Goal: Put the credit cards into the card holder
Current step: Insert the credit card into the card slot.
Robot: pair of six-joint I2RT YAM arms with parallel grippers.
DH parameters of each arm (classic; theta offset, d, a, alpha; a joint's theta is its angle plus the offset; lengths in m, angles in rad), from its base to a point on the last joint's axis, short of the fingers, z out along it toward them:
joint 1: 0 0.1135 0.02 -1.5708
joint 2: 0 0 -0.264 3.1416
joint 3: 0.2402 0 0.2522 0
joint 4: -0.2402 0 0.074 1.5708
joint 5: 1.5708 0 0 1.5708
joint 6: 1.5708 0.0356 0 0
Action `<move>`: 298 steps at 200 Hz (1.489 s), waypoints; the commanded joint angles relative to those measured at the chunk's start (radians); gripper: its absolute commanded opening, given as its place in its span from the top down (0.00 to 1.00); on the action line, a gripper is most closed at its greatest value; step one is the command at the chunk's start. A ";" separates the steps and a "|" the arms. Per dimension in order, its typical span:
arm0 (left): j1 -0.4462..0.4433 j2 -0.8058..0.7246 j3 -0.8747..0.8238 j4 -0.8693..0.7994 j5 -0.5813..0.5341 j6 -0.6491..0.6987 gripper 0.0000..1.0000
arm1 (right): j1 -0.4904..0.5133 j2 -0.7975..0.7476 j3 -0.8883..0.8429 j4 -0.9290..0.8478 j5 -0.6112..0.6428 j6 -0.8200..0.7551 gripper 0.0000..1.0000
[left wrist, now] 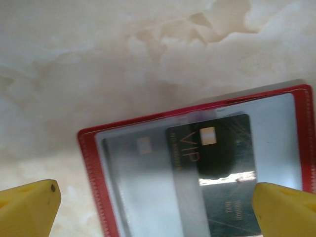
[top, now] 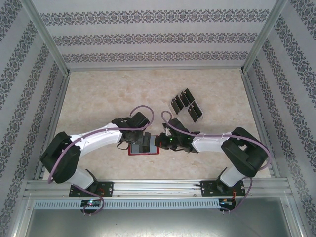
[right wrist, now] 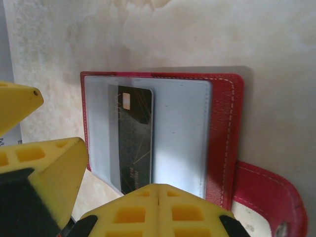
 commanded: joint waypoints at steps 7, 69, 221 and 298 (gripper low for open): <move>-0.030 0.020 -0.010 0.074 0.030 -0.030 0.00 | 0.009 0.028 -0.043 0.077 0.020 0.031 1.00; -0.063 0.071 -0.026 0.113 0.026 -0.059 0.00 | 0.008 0.069 -0.079 0.147 0.023 0.062 1.00; -0.079 0.097 -0.065 0.018 -0.126 -0.071 0.00 | 0.006 0.075 -0.085 0.122 0.035 0.060 1.00; -0.052 0.046 -0.109 0.002 -0.160 -0.075 0.00 | -0.008 0.079 -0.093 0.111 0.040 0.061 1.00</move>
